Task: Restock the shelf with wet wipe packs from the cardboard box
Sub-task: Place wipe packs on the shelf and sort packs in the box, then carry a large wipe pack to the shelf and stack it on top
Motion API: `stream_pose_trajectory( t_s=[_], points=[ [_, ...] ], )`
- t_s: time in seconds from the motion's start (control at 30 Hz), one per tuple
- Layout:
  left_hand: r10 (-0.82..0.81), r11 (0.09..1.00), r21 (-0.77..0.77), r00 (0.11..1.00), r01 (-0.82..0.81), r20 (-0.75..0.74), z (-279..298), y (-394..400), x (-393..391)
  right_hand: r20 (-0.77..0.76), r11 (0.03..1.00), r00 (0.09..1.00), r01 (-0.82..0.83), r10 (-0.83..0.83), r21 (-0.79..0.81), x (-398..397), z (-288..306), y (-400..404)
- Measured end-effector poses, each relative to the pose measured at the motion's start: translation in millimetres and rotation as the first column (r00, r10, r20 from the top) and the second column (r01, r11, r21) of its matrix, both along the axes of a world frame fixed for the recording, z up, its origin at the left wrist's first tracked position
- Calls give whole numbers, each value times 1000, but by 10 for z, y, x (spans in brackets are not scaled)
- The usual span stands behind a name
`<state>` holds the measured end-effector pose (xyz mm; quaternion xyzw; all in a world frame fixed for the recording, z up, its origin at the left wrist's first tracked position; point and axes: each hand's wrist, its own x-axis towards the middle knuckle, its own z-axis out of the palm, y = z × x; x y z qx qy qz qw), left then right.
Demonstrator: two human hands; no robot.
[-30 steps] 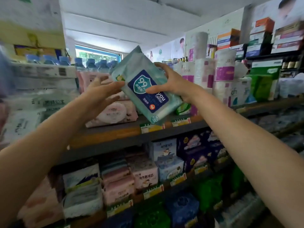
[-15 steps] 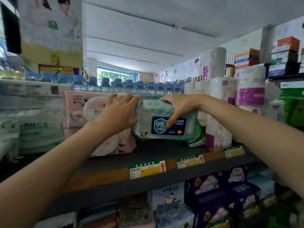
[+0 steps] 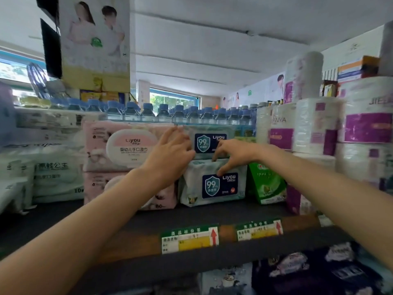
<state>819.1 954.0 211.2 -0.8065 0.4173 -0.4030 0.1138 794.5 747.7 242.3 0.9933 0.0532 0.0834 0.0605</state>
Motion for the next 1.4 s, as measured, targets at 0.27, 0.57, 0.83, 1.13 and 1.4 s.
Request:
stream_pose_trajectory(
  t_s=[0.27, 0.57, 0.83, 1.13, 1.4],
  points=[
    [-112, 985, 124, 990, 123, -88, -30, -260, -434, 141, 997, 988, 58, -64, 50, -847, -42, 232],
    [-568, 764, 96, 736, 638, -368, -1057, -1008, -1977, 63, 815, 830, 526, -554, 242, -3263, -1057, 290],
    [-582, 236, 325, 401, 916, -707, -2611, -1244, -4744, -551, -107, -16, 985, -834, 133, -7148, -3076, 1142],
    [-415, -127, 362, 282, 923, -865, -3691, -1341, -6906, -715, -523, -216, 818, -665, 239, -9075, -4366, 1840],
    [-151, -138, 388, 368, 911, -917, -4857, -1333, -7942, -876, -903, -296, 325, -381, 283, -9524, -6087, 1731]
  ],
)
